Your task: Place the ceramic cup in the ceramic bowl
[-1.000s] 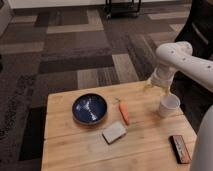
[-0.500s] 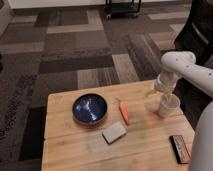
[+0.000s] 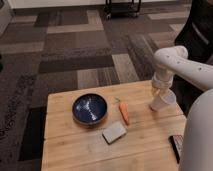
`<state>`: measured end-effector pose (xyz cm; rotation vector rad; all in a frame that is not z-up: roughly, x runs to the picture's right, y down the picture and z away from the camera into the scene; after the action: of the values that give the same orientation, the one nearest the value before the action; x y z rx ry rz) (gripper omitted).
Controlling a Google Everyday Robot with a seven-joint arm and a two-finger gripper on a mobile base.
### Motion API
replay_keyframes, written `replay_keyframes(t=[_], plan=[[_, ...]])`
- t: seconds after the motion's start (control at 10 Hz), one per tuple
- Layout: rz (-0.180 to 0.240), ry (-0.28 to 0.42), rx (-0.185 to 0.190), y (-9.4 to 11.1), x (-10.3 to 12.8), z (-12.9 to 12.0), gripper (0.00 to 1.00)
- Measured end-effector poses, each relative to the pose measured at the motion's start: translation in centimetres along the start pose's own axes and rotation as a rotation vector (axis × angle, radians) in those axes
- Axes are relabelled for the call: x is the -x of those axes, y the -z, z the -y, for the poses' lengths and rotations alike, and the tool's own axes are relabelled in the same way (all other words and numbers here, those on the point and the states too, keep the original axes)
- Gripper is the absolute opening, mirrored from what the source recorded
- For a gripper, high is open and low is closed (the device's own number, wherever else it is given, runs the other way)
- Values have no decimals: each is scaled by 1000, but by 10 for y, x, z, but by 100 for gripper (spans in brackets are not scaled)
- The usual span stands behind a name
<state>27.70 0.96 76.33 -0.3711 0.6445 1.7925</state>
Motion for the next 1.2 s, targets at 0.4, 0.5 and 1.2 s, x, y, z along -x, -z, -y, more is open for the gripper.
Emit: replay_keyframes(t=[0.4, 0.5, 1.2], plan=[[102, 322, 20, 74, -11, -118, 0], [126, 485, 30, 91, -27, -174, 0], [255, 1065, 70, 133, -135, -350, 0]])
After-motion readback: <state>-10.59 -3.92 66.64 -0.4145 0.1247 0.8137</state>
